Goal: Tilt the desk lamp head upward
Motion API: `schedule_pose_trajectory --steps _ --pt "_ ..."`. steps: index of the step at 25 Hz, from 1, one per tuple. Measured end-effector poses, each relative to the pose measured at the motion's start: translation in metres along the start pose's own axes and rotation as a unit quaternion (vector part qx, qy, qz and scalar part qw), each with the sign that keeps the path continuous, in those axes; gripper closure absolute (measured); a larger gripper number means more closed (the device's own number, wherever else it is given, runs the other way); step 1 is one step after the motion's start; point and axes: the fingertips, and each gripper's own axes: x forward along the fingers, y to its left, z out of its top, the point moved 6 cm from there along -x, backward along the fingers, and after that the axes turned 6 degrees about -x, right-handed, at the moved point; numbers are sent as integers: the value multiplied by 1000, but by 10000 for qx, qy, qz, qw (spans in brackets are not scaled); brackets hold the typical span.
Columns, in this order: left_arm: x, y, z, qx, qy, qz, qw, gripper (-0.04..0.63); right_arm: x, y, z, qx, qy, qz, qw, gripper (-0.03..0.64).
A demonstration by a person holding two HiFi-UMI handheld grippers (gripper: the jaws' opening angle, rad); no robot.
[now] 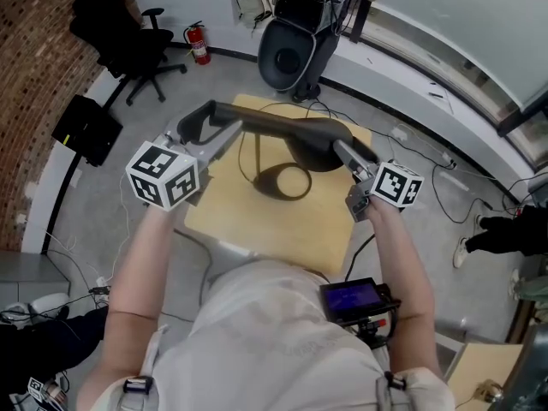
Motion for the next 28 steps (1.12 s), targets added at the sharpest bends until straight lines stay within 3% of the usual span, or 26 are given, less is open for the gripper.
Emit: schedule_pose_trajectory --steps 11,28 --pt "1 5 -7 -497 -16 -103 9987 308 -12 11 36 -395 -160 -264 9987 331" --pt "-3 9 -27 -730 29 -266 9970 298 -22 39 62 -1287 -129 -699 9891 330"
